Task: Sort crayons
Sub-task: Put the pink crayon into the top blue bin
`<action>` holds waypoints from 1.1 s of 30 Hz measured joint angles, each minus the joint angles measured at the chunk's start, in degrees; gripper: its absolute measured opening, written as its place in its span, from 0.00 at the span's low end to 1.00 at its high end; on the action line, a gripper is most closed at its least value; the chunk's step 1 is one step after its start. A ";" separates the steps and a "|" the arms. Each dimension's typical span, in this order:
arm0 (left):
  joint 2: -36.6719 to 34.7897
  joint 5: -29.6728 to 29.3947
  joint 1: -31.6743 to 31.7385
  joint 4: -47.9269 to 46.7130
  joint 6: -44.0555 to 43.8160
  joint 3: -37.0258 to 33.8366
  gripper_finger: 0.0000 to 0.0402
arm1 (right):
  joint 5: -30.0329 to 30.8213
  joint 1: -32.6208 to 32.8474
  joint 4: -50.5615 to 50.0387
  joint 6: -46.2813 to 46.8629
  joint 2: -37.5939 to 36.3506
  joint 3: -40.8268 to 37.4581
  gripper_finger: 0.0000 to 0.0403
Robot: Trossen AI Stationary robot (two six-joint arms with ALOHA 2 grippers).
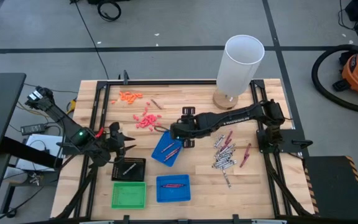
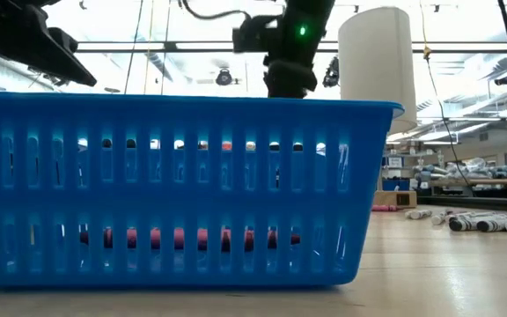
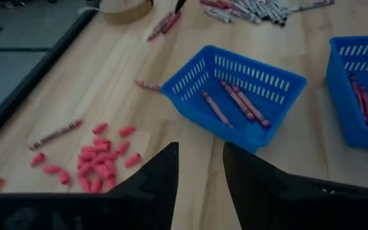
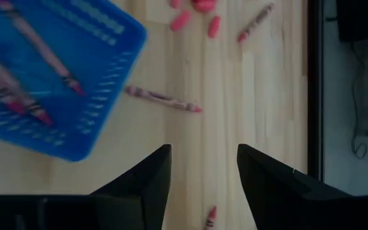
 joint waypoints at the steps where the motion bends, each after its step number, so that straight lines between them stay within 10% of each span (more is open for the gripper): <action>1: 0.00 -0.40 0.53 0.24 0.56 0.00 0.33 | -0.01 -0.63 0.76 -0.38 0.00 -0.55 0.46; 25: 0.00 -4.45 18.40 25.29 37.25 -6.71 0.33 | -5.92 -9.32 15.29 1.68 -16.42 -23.48 0.42; 33: -0.01 12.64 25.98 32.49 44.24 -6.71 0.33 | -9.27 -8.38 18.98 2.53 -20.62 -27.79 0.42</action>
